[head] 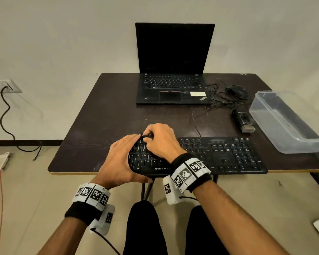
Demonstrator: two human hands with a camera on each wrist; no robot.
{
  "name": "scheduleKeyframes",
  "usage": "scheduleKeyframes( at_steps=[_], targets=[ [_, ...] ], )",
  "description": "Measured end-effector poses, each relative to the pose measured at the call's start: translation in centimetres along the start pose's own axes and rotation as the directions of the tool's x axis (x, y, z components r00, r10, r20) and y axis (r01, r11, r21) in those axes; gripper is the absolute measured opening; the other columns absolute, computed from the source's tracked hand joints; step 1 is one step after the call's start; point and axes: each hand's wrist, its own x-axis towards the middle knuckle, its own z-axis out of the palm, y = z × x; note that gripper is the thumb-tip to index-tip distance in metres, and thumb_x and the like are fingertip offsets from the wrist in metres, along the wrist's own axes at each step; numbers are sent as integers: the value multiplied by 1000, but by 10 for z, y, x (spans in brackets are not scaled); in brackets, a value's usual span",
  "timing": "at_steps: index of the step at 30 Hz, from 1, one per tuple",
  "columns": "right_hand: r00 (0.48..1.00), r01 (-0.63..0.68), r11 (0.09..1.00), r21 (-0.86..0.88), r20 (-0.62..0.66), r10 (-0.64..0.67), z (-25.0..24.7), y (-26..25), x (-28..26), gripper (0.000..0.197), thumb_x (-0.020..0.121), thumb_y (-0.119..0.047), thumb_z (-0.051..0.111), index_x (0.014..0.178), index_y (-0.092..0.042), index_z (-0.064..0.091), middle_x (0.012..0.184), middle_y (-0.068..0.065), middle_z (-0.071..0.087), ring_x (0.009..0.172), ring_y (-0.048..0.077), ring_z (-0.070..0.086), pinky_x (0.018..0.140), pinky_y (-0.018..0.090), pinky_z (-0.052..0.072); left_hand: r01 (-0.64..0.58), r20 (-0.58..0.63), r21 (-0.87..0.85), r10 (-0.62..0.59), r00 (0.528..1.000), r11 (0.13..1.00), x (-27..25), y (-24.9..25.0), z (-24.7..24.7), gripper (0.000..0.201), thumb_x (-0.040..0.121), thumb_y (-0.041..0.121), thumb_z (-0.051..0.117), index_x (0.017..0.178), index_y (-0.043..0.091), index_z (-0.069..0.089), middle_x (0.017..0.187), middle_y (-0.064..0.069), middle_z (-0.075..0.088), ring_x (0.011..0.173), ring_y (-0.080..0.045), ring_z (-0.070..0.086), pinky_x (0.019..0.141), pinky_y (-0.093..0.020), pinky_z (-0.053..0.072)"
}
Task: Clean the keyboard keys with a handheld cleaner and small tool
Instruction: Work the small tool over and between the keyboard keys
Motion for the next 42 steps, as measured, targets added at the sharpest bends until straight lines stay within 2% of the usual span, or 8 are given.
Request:
scheduleKeyframes(
  at_steps=[5, 9, 16, 20, 24, 29, 35, 42],
  targets=[
    [996, -86, 995, -54, -36, 84, -38, 24, -15, 11, 96, -14, 75, 97, -22, 82, 105, 1, 78, 97, 19, 71, 81, 23, 50, 54, 27, 5, -54, 998, 999, 1, -3, -2, 149, 32, 82, 89, 161, 35, 31, 161, 22, 29, 150, 2, 16, 128, -35, 15],
    [963, -221, 975, -34, -164, 213, -70, 59, -33, 14, 92, -13, 77, 87, -25, 80, 96, 0, 79, 91, 18, 71, 75, 18, 46, 56, 35, 8, -56, 998, 998, 1, -3, -1, 150, 33, 82, 90, 162, 37, 29, 162, 22, 28, 149, 1, 14, 127, -33, 13],
    [994, -39, 999, -9, -100, 38, -29, 30, -27, 9, 95, -15, 74, 92, -21, 79, 87, -10, 66, 86, 11, 59, 77, 20, 40, 72, 27, -2, -72, 997, 997, -1, -1, -2, 148, 33, 81, 91, 161, 38, 31, 162, 22, 29, 150, 1, 15, 125, -31, 16],
    [984, -134, 990, -32, -123, 129, -57, 63, -38, 15, 95, -16, 76, 85, -27, 77, 90, -8, 73, 79, 5, 63, 63, 13, 44, 79, 36, 6, -79, 996, 997, 0, -2, -1, 149, 33, 83, 90, 162, 40, 28, 164, 23, 26, 152, -2, 14, 125, -31, 15],
    [944, -240, 971, -12, -237, 230, -72, 87, -52, 7, 93, -21, 77, 91, -27, 78, 95, -3, 78, 90, 15, 70, 85, 25, 52, 86, 37, 17, -87, 996, 996, 0, -1, 0, 150, 33, 84, 90, 162, 39, 28, 163, 24, 26, 152, -3, 14, 125, -32, 16],
    [984, -76, 993, 85, -152, 89, -37, 53, -46, 10, 95, -22, 77, 87, -29, 77, 80, -17, 69, 73, -6, 59, 64, 12, 39, 83, 38, 15, -83, 996, 996, 0, 1, -2, 148, 35, 79, 92, 162, 37, 30, 161, 25, 27, 149, 5, 13, 124, -29, 13],
    [982, -102, 993, 64, -154, 111, -45, 69, -53, 11, 94, -23, 79, 85, -30, 76, 81, -15, 71, 76, -4, 61, 66, 14, 42, 73, 42, 14, -74, 996, 997, 0, 3, -3, 148, 36, 77, 94, 162, 36, 30, 152, 45, 14, 141, 25, 2, 124, -29, 13],
    [980, -57, 989, 136, -184, 82, -34, 65, -59, 9, 93, -24, 80, 87, -29, 76, 80, -16, 69, 73, -2, 60, 63, 9, 38, 66, 38, 16, -67, 997, 998, 0, 5, -3, 145, 37, 70, 97, 161, 35, 31, 152, 42, 16, 139, 28, 1, 123, -29, 12]
  ],
)
